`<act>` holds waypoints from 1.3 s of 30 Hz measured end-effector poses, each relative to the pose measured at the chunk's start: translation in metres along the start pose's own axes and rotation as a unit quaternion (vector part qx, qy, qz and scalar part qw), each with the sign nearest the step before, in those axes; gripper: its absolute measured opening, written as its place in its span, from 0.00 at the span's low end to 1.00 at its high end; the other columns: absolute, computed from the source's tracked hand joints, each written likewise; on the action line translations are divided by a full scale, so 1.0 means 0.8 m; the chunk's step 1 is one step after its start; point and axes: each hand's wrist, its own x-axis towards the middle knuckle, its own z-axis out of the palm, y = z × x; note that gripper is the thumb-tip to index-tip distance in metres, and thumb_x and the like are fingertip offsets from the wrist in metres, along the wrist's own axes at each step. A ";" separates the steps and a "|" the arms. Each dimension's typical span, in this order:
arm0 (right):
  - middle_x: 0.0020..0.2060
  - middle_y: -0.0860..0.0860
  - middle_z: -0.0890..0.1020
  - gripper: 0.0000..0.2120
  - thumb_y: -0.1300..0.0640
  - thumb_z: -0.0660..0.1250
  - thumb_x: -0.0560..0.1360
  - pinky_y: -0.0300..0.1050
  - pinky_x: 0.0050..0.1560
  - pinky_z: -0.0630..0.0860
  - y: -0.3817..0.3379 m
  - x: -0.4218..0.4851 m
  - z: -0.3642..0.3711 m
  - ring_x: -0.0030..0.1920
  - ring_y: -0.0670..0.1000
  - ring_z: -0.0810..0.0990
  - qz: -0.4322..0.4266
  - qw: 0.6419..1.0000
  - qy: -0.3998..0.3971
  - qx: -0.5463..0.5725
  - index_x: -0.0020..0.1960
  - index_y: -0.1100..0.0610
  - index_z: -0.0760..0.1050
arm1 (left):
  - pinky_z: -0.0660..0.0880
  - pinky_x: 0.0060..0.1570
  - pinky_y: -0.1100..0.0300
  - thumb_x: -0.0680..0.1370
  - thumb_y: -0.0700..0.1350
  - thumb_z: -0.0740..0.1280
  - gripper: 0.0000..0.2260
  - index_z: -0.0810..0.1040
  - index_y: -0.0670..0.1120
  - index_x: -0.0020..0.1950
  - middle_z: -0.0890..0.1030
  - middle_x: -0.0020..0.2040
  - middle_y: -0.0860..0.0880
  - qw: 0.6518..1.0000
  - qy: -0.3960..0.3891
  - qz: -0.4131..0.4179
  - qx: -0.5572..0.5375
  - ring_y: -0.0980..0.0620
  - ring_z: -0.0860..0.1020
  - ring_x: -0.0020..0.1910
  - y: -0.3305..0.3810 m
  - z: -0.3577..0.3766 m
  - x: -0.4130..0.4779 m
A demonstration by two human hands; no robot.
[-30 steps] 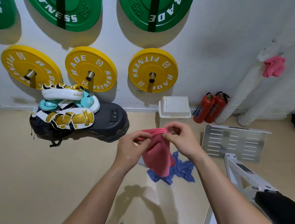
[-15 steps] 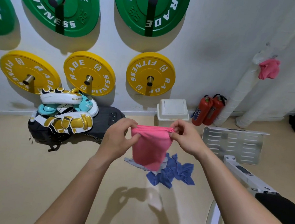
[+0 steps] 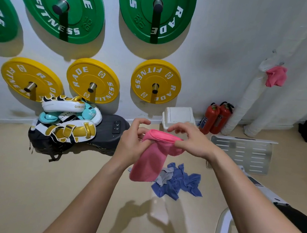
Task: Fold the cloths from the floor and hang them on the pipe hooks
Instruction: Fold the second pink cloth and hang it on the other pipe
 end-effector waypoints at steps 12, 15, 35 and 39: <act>0.39 0.42 0.81 0.05 0.52 0.73 0.74 0.38 0.42 0.73 -0.057 0.020 0.005 0.40 0.41 0.78 -0.119 0.985 -0.053 -0.109 0.47 0.52 0.80 | 0.79 0.46 0.56 0.70 0.43 0.78 0.20 0.74 0.54 0.56 0.85 0.40 0.53 0.997 -0.005 -0.043 -0.068 0.56 0.81 0.39 -0.004 0.011 -0.016; 0.39 0.43 0.81 0.02 0.54 0.71 0.75 0.37 0.41 0.71 -0.066 0.021 0.000 0.38 0.41 0.76 -0.130 0.985 -0.057 -0.095 0.45 0.52 0.78 | 0.78 0.47 0.50 0.69 0.47 0.76 0.15 0.79 0.53 0.54 0.85 0.43 0.52 0.995 -0.043 -0.062 -0.058 0.52 0.82 0.44 -0.021 0.018 -0.022; 0.39 0.50 0.79 0.04 0.55 0.70 0.76 0.45 0.40 0.70 0.088 0.012 -0.023 0.40 0.51 0.76 0.128 0.936 0.281 0.169 0.43 0.51 0.77 | 0.80 0.42 0.47 0.71 0.49 0.78 0.06 0.84 0.50 0.44 0.84 0.41 0.52 0.979 0.120 -0.167 -0.001 0.51 0.81 0.42 -0.086 -0.053 0.001; 0.37 0.48 0.79 0.04 0.56 0.72 0.75 0.47 0.42 0.72 0.090 -0.005 0.030 0.39 0.50 0.76 0.161 0.909 0.338 0.186 0.43 0.53 0.78 | 0.76 0.45 0.54 0.71 0.50 0.78 0.09 0.83 0.48 0.43 0.82 0.40 0.53 0.972 0.148 -0.179 0.042 0.50 0.80 0.44 -0.076 -0.027 0.004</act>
